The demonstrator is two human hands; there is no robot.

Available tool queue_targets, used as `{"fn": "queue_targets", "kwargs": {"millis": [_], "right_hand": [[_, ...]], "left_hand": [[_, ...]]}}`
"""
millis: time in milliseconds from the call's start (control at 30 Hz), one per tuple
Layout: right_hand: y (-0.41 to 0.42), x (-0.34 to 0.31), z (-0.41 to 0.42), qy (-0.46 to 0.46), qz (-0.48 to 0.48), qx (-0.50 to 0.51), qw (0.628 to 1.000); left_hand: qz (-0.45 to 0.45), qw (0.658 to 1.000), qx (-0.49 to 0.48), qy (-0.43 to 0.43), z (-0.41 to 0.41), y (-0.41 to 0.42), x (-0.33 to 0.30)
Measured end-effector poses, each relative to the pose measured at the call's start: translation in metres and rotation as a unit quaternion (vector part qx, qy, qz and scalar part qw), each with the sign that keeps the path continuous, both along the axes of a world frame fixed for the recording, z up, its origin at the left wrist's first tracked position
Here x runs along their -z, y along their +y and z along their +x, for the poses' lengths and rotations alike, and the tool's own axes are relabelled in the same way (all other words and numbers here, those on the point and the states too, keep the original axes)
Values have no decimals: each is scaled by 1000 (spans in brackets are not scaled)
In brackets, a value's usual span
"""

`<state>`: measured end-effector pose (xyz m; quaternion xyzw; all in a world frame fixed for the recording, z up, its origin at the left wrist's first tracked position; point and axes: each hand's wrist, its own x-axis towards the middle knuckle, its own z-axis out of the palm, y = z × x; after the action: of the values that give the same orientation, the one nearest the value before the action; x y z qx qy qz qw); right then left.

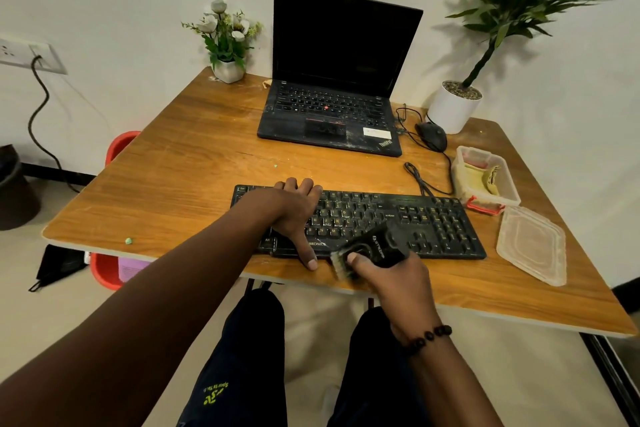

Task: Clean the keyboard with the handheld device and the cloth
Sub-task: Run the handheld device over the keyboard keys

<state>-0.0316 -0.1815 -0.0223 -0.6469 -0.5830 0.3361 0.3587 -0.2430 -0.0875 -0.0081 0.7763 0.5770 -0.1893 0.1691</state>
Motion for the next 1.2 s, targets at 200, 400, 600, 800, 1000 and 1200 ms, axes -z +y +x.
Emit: {"fn": "queue_targets", "kwargs": {"millis": [200,400,600,800,1000,1200], "right_hand": [[17,-9,7,-122,64,-75,988],[28,-21,9,-241,105,-144,954],[46,-42,16,-226,106,-192,949],[74,-58,8,-293,97,-308,900],[94,-58,6,-305,83,-363,876],[94,-60,8,-259,50,-367,892]], "left_hand": [[2,1000,1,-2,0,-2,-1],[5,1000,-9,-6,2,-2,-2],[0,1000,-11,-8,1,-1,-1],[2,1000,-10,-5,2,-1,-2],[2,1000,-4,-5,2,-2,-5],[2,1000,-9,-9,1,-2,-3]]}}
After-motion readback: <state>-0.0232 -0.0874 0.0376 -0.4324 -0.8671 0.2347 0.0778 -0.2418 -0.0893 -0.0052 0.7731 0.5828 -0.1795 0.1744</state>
